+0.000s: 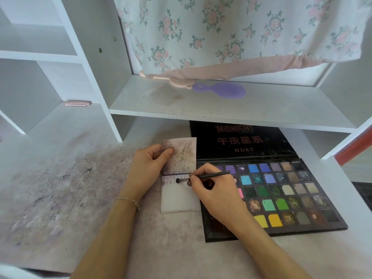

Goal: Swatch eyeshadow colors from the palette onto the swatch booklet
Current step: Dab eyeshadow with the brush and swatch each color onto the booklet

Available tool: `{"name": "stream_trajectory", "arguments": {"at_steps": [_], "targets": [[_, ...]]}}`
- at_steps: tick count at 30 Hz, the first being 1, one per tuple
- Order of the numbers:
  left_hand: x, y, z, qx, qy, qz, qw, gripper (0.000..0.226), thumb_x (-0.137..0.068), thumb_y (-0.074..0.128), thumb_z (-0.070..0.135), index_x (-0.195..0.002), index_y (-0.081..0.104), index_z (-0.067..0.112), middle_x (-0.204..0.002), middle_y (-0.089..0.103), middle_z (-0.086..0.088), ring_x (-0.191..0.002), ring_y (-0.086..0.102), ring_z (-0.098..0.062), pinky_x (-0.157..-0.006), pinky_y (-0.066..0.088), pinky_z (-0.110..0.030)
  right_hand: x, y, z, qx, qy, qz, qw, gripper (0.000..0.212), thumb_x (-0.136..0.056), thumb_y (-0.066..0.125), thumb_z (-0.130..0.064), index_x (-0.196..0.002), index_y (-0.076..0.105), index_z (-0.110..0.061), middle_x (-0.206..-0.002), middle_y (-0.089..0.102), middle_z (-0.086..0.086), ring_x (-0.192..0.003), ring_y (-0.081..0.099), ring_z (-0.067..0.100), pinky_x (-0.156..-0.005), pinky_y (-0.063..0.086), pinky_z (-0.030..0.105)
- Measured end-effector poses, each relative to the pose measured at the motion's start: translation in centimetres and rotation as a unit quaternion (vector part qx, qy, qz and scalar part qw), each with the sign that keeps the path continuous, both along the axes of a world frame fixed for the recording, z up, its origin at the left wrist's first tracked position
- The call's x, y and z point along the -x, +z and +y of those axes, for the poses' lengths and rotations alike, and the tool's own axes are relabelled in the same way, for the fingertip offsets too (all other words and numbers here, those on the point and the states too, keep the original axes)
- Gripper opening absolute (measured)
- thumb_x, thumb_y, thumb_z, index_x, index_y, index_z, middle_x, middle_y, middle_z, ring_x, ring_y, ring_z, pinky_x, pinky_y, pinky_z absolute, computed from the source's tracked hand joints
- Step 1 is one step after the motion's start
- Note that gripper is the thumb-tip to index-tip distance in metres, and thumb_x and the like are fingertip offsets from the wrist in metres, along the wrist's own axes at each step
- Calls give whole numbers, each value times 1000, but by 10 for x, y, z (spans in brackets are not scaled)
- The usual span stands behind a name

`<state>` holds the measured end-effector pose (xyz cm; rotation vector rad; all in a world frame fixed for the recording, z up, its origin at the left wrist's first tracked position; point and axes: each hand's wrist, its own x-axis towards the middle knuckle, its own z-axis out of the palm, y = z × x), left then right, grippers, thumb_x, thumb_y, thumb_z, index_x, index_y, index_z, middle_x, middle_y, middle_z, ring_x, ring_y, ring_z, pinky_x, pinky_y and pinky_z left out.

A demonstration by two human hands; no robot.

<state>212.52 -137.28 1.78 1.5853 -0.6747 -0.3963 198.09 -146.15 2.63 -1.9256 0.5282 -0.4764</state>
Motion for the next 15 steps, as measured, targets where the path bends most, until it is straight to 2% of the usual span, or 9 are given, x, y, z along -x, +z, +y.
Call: {"name": "stream_trajectory", "arguments": {"at_steps": [6,10,15], "targets": [[0,1,0,-2,-1,-5,1000,17,-87,58,18,-81,68,31,-78,72,18,-77,68,-4,-65,53,-15,-1,1,-1,8,4,-3,1000,18,-85,58,-18,-74,55,-32,-77,67,-7,-76,62,4,-69,53,18],[0,1,0,-1,-2,-2,1000,17,-87,59,18,-82,69,30,-79,72,17,-78,68,-4,-64,52,-14,-1,0,-1,7,4,2,1000,15,-85,58,-18,-74,56,-30,-75,66,-4,-75,62,8,-67,53,21],[0,1,0,-7,10,-15,1000,17,-86,60,18,-78,69,29,-75,72,14,-72,67,-4,-62,52,-14,-1,0,0,32,3,-8,999,23,-85,58,-16,-72,53,-34,-73,63,-9,-75,59,2,-65,51,15]]}}
